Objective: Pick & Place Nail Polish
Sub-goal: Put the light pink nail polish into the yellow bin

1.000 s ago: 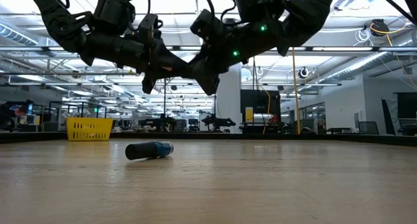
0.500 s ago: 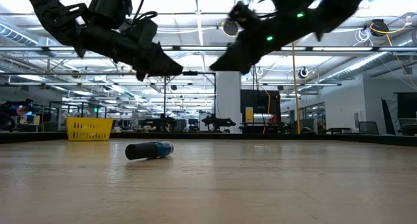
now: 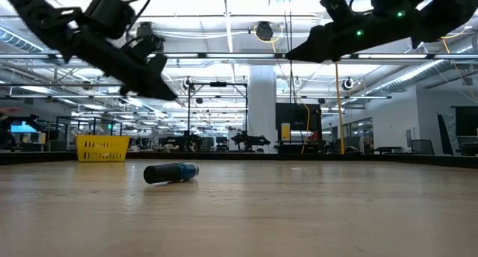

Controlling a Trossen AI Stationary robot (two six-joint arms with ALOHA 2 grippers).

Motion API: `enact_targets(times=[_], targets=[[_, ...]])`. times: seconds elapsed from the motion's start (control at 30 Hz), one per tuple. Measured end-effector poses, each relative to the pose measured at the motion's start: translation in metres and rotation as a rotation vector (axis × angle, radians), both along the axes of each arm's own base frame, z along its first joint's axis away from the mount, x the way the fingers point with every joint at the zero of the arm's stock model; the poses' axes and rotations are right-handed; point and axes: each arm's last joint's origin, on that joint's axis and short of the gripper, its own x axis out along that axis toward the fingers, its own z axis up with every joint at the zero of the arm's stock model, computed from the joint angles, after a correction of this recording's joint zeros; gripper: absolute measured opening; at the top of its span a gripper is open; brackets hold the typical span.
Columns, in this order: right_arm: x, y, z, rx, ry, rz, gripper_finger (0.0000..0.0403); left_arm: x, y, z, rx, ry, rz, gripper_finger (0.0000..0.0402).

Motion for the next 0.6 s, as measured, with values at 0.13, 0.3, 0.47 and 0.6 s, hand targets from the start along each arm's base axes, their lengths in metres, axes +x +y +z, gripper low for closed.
enact_targets(times=[0.13, 0.3, 0.47, 0.6], targets=[[-0.002, 0.0, -0.001, 0.001, 0.002, 0.003, 0.019, -0.031, 0.01, -0.018, -0.05, -0.023, 0.204, 0.0047], [-0.002, 0.0, -0.003, 0.017, 0.006, 0.002, 0.0184, -0.067, 0.016, -0.04, -0.125, -0.103, 0.447, 0.0047], [-0.002, -0.001, -0.002, 0.021, 0.002, -0.006, 0.0179, -0.084, 0.016, -0.052, -0.144, -0.102, 0.593, 0.0047], [-0.003, -0.003, -0.003, 0.036, -0.008, -0.014, 0.0175, -0.089, 0.018, -0.057, -0.18, -0.084, 0.662, 0.0047]])
